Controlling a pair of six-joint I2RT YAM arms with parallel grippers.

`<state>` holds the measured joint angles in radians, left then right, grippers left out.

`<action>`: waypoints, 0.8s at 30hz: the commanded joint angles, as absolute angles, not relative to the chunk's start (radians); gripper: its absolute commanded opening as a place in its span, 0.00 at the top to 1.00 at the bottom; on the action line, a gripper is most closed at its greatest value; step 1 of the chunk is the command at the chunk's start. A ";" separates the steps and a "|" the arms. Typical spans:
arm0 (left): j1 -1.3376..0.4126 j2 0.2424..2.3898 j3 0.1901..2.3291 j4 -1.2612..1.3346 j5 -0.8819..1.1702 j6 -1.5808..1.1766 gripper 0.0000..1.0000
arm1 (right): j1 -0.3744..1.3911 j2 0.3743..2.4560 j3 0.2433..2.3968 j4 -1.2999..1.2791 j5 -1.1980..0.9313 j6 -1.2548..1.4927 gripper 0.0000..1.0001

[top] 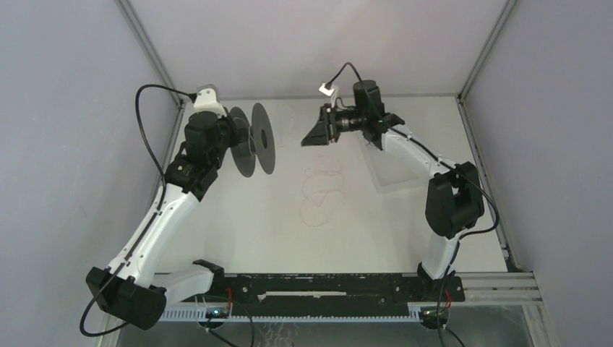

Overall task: Wrap the cables
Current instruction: Wrap the cable around the cable reel.

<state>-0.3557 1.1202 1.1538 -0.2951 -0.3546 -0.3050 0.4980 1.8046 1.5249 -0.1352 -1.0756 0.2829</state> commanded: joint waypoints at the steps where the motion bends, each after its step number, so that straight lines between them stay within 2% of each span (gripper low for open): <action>1: -0.348 1.050 1.210 -0.259 -0.262 -0.296 1.00 | 0.407 1.856 1.535 -0.137 -0.961 0.232 0.52; 9: -0.342 1.023 1.235 -0.295 -0.180 -0.295 1.00 | 0.357 1.996 1.610 -0.209 -0.866 0.125 0.40; 24: -0.340 1.031 1.257 -0.311 -0.126 -0.317 1.00 | 0.441 2.248 1.870 -0.369 -0.828 -0.082 0.34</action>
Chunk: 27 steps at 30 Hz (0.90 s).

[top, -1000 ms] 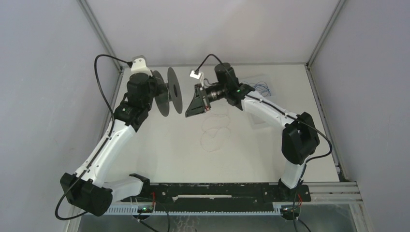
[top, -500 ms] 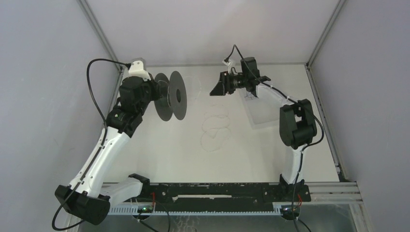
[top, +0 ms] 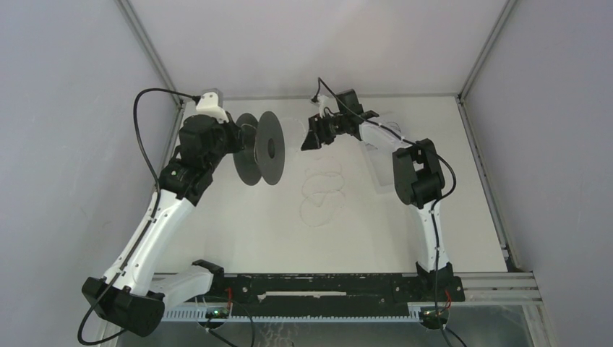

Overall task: Wrap the cables
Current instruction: Wrap the cable around the cable reel.

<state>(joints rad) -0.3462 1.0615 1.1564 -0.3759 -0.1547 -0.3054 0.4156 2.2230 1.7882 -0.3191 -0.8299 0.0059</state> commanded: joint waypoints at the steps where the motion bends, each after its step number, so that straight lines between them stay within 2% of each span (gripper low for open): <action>1: -0.339 1.031 1.258 -0.311 -0.126 -0.318 1.00 | 0.449 2.257 1.885 -0.382 -0.827 -0.100 0.34; 10: -0.335 1.035 1.265 -0.313 -0.123 -0.321 1.00 | 0.509 2.323 1.993 -0.460 -0.893 -0.166 0.35; 13: -0.334 1.037 1.268 -0.312 -0.124 -0.321 1.00 | 0.521 2.330 1.998 -0.464 -0.915 -0.169 0.40; 14: -0.333 1.037 1.269 -0.313 -0.128 -0.321 1.00 | 0.524 2.330 1.999 -0.462 -0.926 -0.165 0.45; 15: -0.326 1.040 1.270 -0.305 -0.151 -0.326 1.00 | 0.527 2.313 1.985 -0.480 -0.949 -0.157 0.71; 17: -0.310 1.043 1.278 -0.299 -0.165 -0.337 1.00 | 0.526 2.274 1.922 -0.465 -0.940 -0.142 0.88; 19: -0.290 1.050 1.295 -0.299 -0.167 -0.357 1.00 | 0.526 2.212 1.803 -0.401 -0.929 -0.112 0.99; 27: -0.240 1.108 1.412 -0.321 -0.261 -0.376 1.00 | 0.550 1.973 1.387 -0.232 -0.901 0.002 1.00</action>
<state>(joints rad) -0.2565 1.0966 1.2884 -0.4076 -0.1852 -0.3424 0.5297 2.1277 1.4952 -0.3485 -0.8963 -0.0555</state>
